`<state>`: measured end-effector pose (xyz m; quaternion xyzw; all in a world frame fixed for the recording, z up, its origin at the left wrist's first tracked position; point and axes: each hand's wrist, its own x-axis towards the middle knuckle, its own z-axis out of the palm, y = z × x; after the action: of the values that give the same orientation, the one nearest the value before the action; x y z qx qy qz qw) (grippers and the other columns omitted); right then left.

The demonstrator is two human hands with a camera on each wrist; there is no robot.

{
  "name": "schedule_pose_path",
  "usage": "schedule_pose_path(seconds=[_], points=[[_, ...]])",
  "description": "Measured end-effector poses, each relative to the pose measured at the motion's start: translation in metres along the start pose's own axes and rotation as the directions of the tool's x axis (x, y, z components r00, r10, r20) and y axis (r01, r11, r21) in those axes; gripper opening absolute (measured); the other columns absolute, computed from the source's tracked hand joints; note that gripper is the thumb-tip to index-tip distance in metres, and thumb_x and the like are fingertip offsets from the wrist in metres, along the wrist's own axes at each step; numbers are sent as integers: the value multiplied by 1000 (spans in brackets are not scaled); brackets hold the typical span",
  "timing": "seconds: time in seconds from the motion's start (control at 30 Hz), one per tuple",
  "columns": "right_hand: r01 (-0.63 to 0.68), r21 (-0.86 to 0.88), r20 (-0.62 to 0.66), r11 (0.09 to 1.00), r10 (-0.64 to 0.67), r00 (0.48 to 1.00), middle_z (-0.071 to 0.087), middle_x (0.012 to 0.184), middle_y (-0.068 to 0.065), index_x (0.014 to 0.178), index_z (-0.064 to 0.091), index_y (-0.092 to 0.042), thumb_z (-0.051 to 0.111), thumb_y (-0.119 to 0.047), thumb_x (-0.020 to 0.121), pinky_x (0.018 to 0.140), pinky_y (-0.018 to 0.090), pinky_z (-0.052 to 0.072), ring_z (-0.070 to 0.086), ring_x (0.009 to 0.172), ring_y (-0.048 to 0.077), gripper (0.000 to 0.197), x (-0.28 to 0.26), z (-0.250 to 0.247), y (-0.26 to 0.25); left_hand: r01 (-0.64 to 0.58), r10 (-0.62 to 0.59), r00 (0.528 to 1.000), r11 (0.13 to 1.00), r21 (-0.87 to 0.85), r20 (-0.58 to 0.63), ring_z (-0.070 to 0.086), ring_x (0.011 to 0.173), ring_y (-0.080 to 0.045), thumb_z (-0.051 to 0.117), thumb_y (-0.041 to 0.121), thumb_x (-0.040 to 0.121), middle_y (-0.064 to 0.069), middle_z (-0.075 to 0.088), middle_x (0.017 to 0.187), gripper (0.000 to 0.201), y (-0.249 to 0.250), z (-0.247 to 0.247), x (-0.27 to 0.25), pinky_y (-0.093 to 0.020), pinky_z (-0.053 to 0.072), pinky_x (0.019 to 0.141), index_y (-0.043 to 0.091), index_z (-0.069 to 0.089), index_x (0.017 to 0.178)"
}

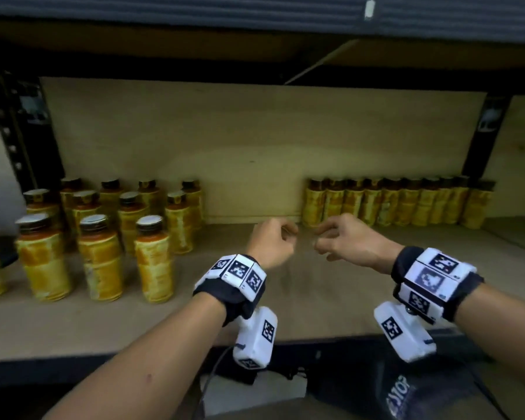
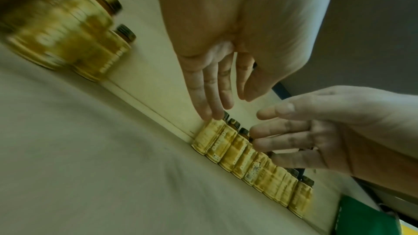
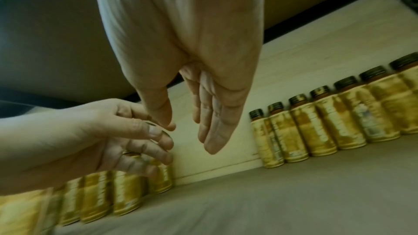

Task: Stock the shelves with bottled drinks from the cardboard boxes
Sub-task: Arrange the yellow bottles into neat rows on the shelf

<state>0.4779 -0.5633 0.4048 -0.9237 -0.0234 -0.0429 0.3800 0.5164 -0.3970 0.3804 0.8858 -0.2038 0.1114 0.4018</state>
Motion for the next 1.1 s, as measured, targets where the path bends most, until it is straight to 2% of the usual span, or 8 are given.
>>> schedule_pose_path(seconds=[0.2,0.3,0.37,0.5,0.67,0.87,0.97,1.1], points=[[-48,-92,-157,995,33,987,61,119,3,125,58,-10,66,-24,89,94,38,52,60,108,21,39,71,-56,49,6,-13,995,998,68,100,63,97,-21,57,11,85,-3,67,106,27,6,50,100,-19,43,75,17,66,110],[-53,-11,-274,999,48,961,66,103,12,122,59,-1,61,-15,88,80,40,53,63,92,25,37,114,-73,64,48,-60,990,994,96,125,61,103,-25,58,10,85,-8,64,116,33,1,73,141,-23,45,77,17,61,116],[-42,100,-325,994,73,943,63,100,12,124,55,2,59,-11,88,78,35,51,58,84,21,38,141,-80,73,95,-104,989,991,89,106,59,105,-26,60,13,86,-10,62,119,36,-4,85,165,-26,46,79,15,54,122],[5,89,-367,996,28,930,49,136,12,137,45,-6,58,-15,92,91,27,43,50,119,26,47,191,-77,88,107,-105,993,994,36,-49,57,111,-32,63,31,89,-14,58,125,52,-14,103,209,-30,45,81,9,42,131],[-37,87,-389,995,68,919,55,123,17,126,46,-2,59,-15,91,85,38,49,54,113,33,40,227,-54,94,83,-83,993,997,-1,-87,60,106,-32,66,37,86,-13,60,123,51,-22,122,231,-37,49,89,13,46,127],[-155,-97,-361,983,110,926,58,118,22,100,53,-8,59,-58,61,86,50,54,57,107,41,64,244,-40,85,70,-51,986,991,113,-161,61,99,-35,66,26,87,-16,62,114,44,-66,75,213,-41,52,84,8,49,123],[-106,-28,-328,994,91,940,55,118,16,120,47,-5,69,-36,79,81,40,53,56,107,33,55,236,-24,69,232,-178,942,959,166,-285,61,97,-39,65,27,87,-22,61,113,44,-98,32,199,-40,49,79,6,49,123],[-30,311,-334,950,139,932,64,86,10,95,64,0,75,-26,76,56,28,50,65,81,25,34,240,11,41,347,-264,877,926,150,-402,59,101,-42,65,24,86,-24,60,114,46,-128,-4,187,-46,49,86,5,47,125]])
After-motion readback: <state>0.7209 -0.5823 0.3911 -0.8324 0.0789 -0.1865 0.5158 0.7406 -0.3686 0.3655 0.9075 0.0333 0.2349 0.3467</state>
